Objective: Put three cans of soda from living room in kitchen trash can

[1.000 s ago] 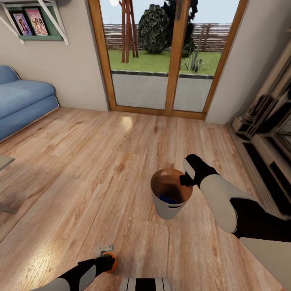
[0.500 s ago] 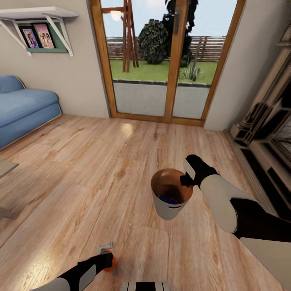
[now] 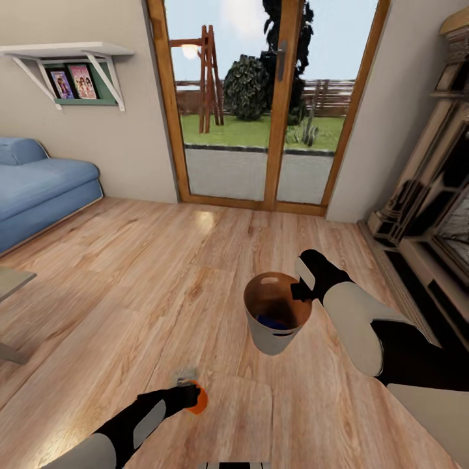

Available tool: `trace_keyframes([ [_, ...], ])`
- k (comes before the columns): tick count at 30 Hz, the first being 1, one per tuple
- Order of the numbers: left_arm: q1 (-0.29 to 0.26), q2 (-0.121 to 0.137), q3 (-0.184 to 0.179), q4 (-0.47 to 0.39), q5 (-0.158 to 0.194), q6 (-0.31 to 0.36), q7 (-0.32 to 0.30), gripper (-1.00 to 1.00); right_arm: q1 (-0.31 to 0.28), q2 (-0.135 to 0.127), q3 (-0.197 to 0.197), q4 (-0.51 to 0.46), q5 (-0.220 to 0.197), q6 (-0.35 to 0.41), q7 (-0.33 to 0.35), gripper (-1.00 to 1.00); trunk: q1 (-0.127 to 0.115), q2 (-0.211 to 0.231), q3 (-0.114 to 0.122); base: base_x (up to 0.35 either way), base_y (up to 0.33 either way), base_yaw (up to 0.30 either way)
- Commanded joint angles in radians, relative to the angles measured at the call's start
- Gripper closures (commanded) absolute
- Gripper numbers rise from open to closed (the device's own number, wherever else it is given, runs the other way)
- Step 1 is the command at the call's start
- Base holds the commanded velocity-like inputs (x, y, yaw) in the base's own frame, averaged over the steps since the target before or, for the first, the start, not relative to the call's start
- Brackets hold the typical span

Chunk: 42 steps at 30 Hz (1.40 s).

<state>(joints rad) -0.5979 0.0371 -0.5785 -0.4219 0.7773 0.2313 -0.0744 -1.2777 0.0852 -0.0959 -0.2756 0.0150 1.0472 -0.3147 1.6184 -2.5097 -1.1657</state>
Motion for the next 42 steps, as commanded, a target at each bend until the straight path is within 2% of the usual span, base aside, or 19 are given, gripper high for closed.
trace_keyframes([
  [1, 0.001, 0.009, 0.0, -0.035, -0.002, 0.023, 0.0, 1.0, 0.0, 0.0, 0.004, 0.0, -0.006, 0.0, 0.004, 1.0, 0.0, 0.0, 0.004, 0.0, 0.0, 0.0],
  [3, 0.001, 0.028, 0.0, -0.105, 0.0, 0.066, 0.002, 1.0, 0.001, 0.0, 0.015, 0.0, -0.005, 0.0, 0.004, 1.0, -0.001, 0.001, 0.012, 0.0, 0.0, 0.0],
  [6, 0.001, 0.074, 0.003, -0.285, 0.001, 0.205, 0.004, 1.0, 0.015, -0.001, 0.029, -0.002, -0.005, 0.0, 0.003, 1.0, -0.003, 0.001, 0.023, 0.0, 0.0, 0.0],
  [10, 0.001, 0.092, 0.01, -0.417, 0.002, 0.32, 0.005, 1.0, 0.037, -0.002, 0.037, -0.007, -0.004, 0.0, 0.003, 1.0, -0.004, 0.002, 0.039, 0.0, 0.0, 0.0],
  [11, 0.001, 0.1, 0.033, -0.521, 0.001, 0.403, 0.006, 1.0, 0.055, -0.004, 0.054, -0.009, -0.004, -0.024, 0.003, 1.0, -0.005, 0.003, 0.043, 0.0, 0.0, 0.0],
  [13, 0.001, 0.104, 0.064, -0.588, 0.0, 0.453, 0.008, 1.0, 0.063, -0.005, 0.066, -0.009, -0.004, -0.046, 0.003, 1.0, -0.006, 0.003, 0.05, 0.0, 0.0, 0.0],
  [14, 0.001, 0.107, 0.103, -0.649, -0.001, 0.495, 0.015, 1.0, 0.069, -0.006, 0.074, -0.01, -0.004, -0.062, 0.003, 1.0, -0.006, 0.003, 0.054, 0.0, 0.0, 0.0],
  [15, 0.001, 0.108, 0.124, -0.676, -0.002, 0.513, 0.02, 1.0, 0.071, -0.007, 0.077, -0.01, -0.004, -0.067, 0.003, 1.0, -0.007, 0.004, 0.058, 0.0, 0.0, 0.0],
  [16, 0.001, 0.109, 0.16, -0.724, -0.004, 0.548, 0.032, 1.0, 0.076, -0.007, 0.082, -0.01, -0.004, -0.076, 0.003, 1.0, -0.007, 0.004, 0.062, 0.0, 0.0, 0.0],
  [18, 0.0, 0.107, 0.186, -0.766, -0.005, 0.583, 0.044, 1.0, 0.082, -0.008, 0.085, -0.011, -0.004, -0.082, 0.002, 1.0, -0.008, 0.004, 0.07, 0.0, 0.0, 0.0],
  [20, 0.0, 0.109, 0.215, -0.856, -0.003, 0.652, 0.058, 1.0, 0.102, -0.008, 0.088, -0.012, -0.005, -0.112, 0.0, 1.0, -0.009, 0.005, 0.077, 0.0, 0.0, 0.0],
  [27, 0.0, 0.107, 0.235, -1.0, 0.0, 0.723, 0.073, 1.0, 0.141, -0.008, 0.089, -0.01, -0.006, -0.183, -0.028, 1.0, -0.012, 0.006, 0.104, 0.0, 0.0, 0.0],
  [38, 0.0, 0.111, 0.24, -1.053, 0.004, 0.738, 0.076, 1.0, 0.194, -0.007, 0.091, -0.009, -0.006, -0.254, -0.06, 1.0, -0.017, 0.009, 0.147, 0.0, 0.0, 0.0],
  [42, 0.0, 0.111, 0.266, -1.058, 0.006, 0.749, 0.076, 1.0, 0.2, -0.006, 0.091, -0.006, -0.006, -0.264, -0.062, 1.0, -0.022, 0.017, 0.162, 0.0, 0.0, 0.0],
])
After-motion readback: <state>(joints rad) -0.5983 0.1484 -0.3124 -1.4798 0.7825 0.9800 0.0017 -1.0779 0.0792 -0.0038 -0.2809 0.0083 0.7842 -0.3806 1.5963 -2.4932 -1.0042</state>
